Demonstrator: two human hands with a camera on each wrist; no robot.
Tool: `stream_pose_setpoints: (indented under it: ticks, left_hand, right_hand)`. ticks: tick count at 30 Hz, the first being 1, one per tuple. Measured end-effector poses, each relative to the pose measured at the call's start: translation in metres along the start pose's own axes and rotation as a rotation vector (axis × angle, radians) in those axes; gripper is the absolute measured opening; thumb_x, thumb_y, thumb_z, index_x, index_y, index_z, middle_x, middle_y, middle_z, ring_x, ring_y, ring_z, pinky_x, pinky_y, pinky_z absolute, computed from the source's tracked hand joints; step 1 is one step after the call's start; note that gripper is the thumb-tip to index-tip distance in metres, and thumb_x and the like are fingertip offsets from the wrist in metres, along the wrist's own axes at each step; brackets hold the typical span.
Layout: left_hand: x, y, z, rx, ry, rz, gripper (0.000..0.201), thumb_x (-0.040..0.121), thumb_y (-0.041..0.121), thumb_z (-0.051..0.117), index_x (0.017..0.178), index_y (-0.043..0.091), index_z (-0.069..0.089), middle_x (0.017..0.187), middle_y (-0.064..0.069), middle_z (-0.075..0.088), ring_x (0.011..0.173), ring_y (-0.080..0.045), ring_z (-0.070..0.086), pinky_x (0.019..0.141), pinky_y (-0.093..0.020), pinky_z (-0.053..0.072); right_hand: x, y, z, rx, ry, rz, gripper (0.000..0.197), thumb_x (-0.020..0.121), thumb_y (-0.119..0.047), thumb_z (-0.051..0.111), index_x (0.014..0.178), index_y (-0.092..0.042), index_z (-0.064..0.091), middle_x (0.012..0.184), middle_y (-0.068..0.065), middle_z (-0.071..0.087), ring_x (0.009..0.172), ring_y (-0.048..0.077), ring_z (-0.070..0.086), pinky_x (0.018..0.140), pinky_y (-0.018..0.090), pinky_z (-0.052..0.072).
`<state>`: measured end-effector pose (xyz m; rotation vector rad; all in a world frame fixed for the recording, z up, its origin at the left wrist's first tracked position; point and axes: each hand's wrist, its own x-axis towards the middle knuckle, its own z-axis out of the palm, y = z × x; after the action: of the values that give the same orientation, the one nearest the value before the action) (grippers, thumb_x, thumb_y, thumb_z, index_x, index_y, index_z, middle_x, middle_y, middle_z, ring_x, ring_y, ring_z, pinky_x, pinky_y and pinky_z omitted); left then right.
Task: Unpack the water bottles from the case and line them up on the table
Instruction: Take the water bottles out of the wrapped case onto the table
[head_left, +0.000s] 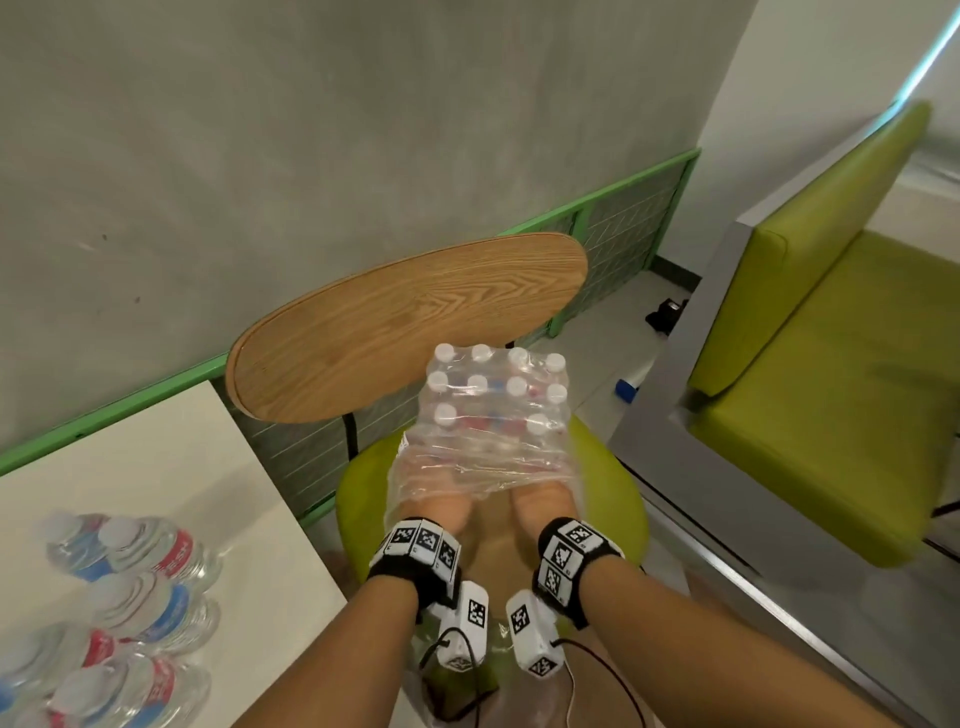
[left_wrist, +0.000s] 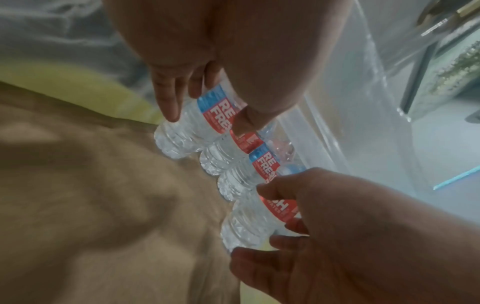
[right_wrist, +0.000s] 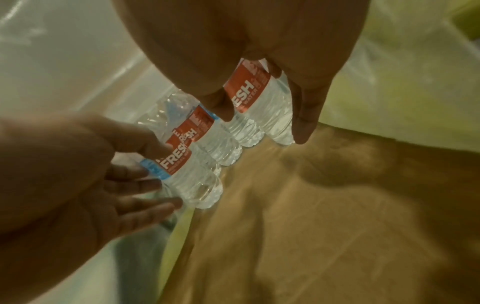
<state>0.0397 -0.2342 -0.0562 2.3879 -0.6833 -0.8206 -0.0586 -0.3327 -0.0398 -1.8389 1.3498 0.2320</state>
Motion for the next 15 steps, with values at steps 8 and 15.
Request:
stream_pose_setpoints:
  ticks: [8,15]
  left_hand:
    - [0.020,0.002,0.011,-0.117,-0.065,0.037,0.017,0.097,0.034,0.052,0.098,0.021,0.063,0.100,-0.002,0.063,0.092,-0.023,0.060,0.087,-0.035,0.050]
    - [0.041,0.012,0.017,0.050,0.040,0.070,0.028,0.088,0.043,0.058,0.112,0.030,0.051,0.091,0.005,0.064,0.077,-0.020,0.064,0.077,-0.037,0.057]
  right_hand:
    - [0.021,-0.010,-0.006,-0.261,0.068,-0.116,0.034,0.081,-0.019,0.075,0.100,0.009,0.068,0.105,0.023,0.069,0.097,0.009,0.068,0.085,0.013,0.048]
    - [0.026,0.016,-0.005,-0.383,0.024,-0.174,0.027,0.098,-0.009,0.046,0.120,-0.007,0.062,0.120,0.006,0.065,0.109,0.020,0.062,0.089,0.023,0.048]
